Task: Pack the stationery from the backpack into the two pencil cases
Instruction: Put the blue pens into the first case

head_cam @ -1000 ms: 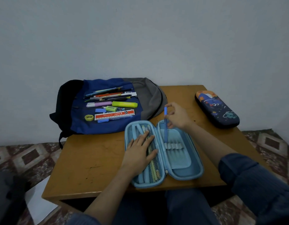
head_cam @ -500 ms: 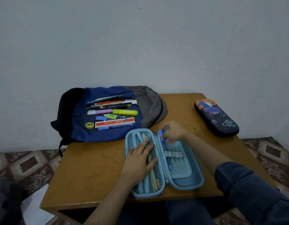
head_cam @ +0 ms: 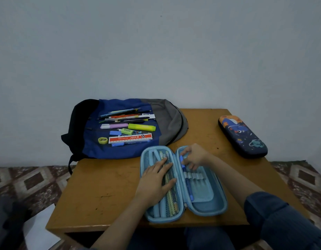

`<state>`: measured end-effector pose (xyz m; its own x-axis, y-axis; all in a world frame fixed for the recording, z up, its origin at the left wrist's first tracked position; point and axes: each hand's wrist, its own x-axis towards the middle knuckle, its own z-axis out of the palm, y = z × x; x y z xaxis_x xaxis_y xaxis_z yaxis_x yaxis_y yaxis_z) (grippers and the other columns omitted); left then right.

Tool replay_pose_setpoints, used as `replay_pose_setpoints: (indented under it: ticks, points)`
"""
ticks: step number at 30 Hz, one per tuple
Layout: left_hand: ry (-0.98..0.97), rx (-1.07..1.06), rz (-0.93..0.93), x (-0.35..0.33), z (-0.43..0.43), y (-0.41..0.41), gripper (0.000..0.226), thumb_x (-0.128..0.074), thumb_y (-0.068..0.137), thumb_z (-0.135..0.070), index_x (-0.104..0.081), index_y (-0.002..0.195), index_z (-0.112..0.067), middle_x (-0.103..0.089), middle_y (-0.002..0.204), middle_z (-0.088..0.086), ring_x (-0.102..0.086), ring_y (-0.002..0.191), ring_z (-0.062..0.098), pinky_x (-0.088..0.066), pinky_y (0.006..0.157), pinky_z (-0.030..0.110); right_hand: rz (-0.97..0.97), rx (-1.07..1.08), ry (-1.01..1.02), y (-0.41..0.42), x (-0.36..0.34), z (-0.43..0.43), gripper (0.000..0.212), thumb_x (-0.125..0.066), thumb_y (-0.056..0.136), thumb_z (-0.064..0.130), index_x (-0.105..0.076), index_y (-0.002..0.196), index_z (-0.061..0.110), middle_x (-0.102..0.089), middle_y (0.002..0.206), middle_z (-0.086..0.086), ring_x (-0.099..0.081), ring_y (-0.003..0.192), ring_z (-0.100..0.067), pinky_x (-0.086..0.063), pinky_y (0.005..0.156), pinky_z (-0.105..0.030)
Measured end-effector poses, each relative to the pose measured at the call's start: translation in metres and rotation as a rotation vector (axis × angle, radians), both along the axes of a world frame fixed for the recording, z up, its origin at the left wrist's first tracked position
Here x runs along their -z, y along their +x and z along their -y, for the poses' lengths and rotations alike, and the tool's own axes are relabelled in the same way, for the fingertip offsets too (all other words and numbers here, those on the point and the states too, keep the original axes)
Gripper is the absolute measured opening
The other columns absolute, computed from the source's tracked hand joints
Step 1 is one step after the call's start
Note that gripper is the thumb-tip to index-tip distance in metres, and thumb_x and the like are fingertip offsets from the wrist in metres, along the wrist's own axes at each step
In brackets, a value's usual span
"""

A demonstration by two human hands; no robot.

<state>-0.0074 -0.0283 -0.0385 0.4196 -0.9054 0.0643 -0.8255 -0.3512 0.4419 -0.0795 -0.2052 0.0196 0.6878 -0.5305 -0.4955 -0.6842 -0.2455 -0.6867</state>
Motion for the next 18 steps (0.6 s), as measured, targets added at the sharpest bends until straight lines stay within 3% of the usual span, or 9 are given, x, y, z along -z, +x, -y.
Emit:
replay_pose_setpoints:
  ticks: [3,5,8,10,13,18]
  points:
    - [-0.12,-0.086,-0.202,-0.009,-0.002,0.007,0.055,-0.044,0.092,-0.05,-0.03,0.143,-0.033,-0.012,0.154,-0.018,-0.018,0.14,0.006,-0.023,0.109,0.025,-0.027,-0.063,-0.197,0.0,-0.006,-0.001,0.023,-0.064,0.086,0.008,-0.061,0.109,0.006,-0.057,0.066,-0.004,-0.05,0.05,-0.013,-0.045,0.044,-0.02]
    - [-0.225,-0.2,-0.25,-0.016,-0.011,0.021,0.052,-0.046,0.094,-0.042,-0.033,0.143,-0.029,-0.011,0.155,-0.015,-0.016,0.142,0.007,-0.022,0.11,0.026,0.066,-0.064,-0.305,0.003,-0.009,-0.001,0.027,-0.063,0.087,0.01,-0.063,0.112,0.002,-0.055,0.069,0.0,-0.05,0.057,-0.01,-0.046,0.051,-0.019]
    - [-0.232,-0.369,-0.105,-0.018,-0.035,0.059,0.052,-0.046,0.095,-0.035,-0.032,0.144,-0.021,-0.013,0.156,-0.009,-0.013,0.143,0.011,-0.019,0.115,0.03,0.209,-0.074,-0.412,0.009,-0.013,-0.007,0.026,-0.061,0.087,0.009,-0.066,0.112,0.001,-0.064,0.088,-0.005,-0.055,0.077,-0.01,-0.047,0.069,-0.022]
    - [-0.165,-0.467,-0.031,-0.012,-0.057,0.086,0.054,-0.045,0.096,-0.033,-0.027,0.146,-0.019,-0.014,0.156,-0.003,-0.009,0.145,0.014,-0.014,0.118,0.033,0.265,-0.11,-0.466,0.017,-0.015,-0.013,0.021,-0.06,0.088,0.01,-0.069,0.106,0.003,-0.069,0.097,-0.009,-0.057,0.078,-0.01,-0.045,0.067,-0.015]
    - [-0.03,-0.468,0.022,0.007,-0.084,0.105,0.055,-0.038,0.099,-0.031,-0.018,0.148,-0.016,-0.007,0.158,-0.001,0.001,0.145,0.015,-0.002,0.118,0.033,0.315,-0.168,-0.561,0.035,-0.014,-0.024,0.017,-0.06,0.088,0.013,-0.072,0.099,0.008,-0.072,0.094,-0.007,-0.058,0.074,-0.006,-0.04,0.058,-0.004]
    - [-0.111,-0.431,0.07,0.025,-0.087,0.104,0.057,-0.018,0.095,-0.033,-0.021,0.147,-0.011,-0.01,0.157,0.001,0.002,0.143,0.012,0.003,0.114,0.026,0.417,-0.19,-0.673,0.068,-0.011,-0.052,0.018,-0.058,0.088,0.013,-0.074,0.093,0.007,-0.073,0.082,-0.009,-0.065,0.077,-0.019,-0.054,0.072,-0.031]
